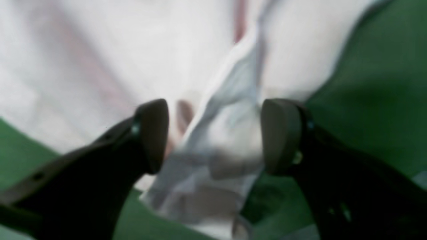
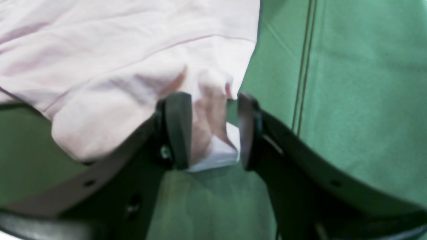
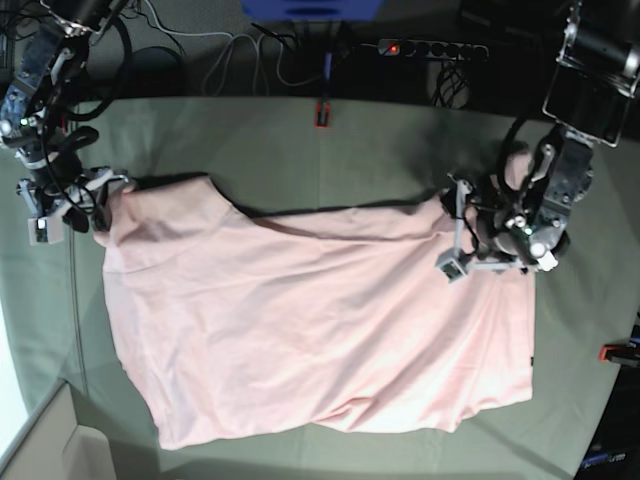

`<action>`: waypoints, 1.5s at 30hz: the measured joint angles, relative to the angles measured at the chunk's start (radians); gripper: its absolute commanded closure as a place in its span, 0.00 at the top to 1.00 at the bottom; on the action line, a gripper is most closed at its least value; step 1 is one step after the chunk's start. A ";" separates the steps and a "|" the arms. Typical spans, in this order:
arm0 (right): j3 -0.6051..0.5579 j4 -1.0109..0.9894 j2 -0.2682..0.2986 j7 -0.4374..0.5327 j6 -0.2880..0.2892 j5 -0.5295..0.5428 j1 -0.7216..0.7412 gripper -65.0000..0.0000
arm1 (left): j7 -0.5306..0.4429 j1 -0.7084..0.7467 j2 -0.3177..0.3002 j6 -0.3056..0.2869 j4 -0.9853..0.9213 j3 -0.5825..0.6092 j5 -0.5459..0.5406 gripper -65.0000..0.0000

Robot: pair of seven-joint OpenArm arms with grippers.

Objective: Layout the t-shirt on the table in an organized manner, then fold the t-shirt properly
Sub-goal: 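Release the corner and lower the left gripper onto the shirt body, then grasp the pink fabric with the left gripper and drag it away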

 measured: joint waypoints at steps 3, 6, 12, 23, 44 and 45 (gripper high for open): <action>0.000 0.000 0.000 0.000 0.000 0.000 0.000 0.36 | -0.001 0.000 0.003 0.000 -0.002 0.008 -0.006 0.19; 0.000 0.000 0.000 0.000 0.000 0.000 0.000 0.36 | -0.002 0.000 0.003 0.000 -0.002 0.008 -0.007 0.00; 0.000 0.000 0.000 0.000 0.000 0.000 0.000 0.36 | 0.053 -0.001 0.004 0.000 0.015 0.008 -0.012 0.00; -0.001 0.000 0.000 0.000 0.000 0.000 0.000 0.36 | 0.189 0.150 -0.010 0.004 0.396 -0.072 -0.001 0.01; 0.000 0.000 0.000 0.000 0.000 0.000 -0.003 0.36 | 0.200 0.380 -0.016 0.004 0.489 -0.134 -0.003 0.53; 0.002 0.000 0.000 -0.001 0.000 0.000 -0.003 0.36 | 0.200 0.387 -0.017 0.004 0.489 -0.134 -0.005 0.53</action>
